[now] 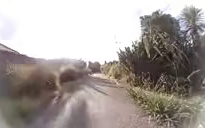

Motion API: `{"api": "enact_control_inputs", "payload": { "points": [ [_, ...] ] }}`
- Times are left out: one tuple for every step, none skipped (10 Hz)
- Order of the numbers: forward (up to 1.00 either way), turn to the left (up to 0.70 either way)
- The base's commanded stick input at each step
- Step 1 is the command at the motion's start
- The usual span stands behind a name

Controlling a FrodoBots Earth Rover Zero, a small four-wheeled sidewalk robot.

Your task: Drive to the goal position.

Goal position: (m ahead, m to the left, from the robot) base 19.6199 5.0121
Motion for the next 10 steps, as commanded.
{"api": "enact_control_inputs", "payload": {
  "points": [
    [0.5, -0.47],
    [0.5, -0.44],
    [0.5, -0.13],
    [0.5, 0.03],
    [0.5, 0.03],
    [0.5, 0.03],
    [0.5, 0.03],
    [0.5, 0.03],
    [0.5, 0.03],
    [0.5, 0.03]
  ]
}}
